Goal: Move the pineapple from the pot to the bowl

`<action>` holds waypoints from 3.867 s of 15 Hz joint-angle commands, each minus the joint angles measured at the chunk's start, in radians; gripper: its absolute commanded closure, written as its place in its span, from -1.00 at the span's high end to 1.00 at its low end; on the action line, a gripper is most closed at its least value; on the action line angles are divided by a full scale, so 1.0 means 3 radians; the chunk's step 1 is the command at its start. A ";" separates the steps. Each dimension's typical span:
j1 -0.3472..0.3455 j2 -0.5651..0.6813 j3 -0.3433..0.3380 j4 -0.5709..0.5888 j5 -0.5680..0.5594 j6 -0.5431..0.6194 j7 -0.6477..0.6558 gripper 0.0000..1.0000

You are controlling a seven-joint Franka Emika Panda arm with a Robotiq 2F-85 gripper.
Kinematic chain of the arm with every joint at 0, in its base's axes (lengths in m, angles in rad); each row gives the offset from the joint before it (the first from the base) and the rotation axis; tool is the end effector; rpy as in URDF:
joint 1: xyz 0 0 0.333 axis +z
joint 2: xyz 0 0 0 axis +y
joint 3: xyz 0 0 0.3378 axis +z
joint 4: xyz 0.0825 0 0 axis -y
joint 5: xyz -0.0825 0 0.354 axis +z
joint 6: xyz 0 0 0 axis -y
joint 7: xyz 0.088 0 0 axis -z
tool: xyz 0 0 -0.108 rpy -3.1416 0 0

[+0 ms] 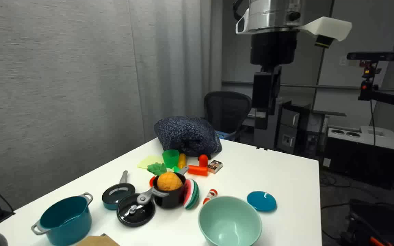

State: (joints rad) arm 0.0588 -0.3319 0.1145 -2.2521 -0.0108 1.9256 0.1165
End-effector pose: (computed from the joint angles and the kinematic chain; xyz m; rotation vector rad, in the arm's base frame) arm 0.4109 0.0759 0.5271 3.0940 0.0842 0.0154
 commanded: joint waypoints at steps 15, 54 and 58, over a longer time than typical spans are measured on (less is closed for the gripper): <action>-0.0074 -0.0080 -0.0029 -0.0147 -0.0067 0.0336 0.0294 1.00; -0.0068 0.2364 -0.0410 0.1033 -0.0406 0.2410 0.0899 1.00; 0.0059 0.2426 -0.0454 0.1049 -0.0305 0.2422 0.0858 1.00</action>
State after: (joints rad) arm 0.0509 0.3987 0.0070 -1.9353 -0.1264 2.6523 0.3919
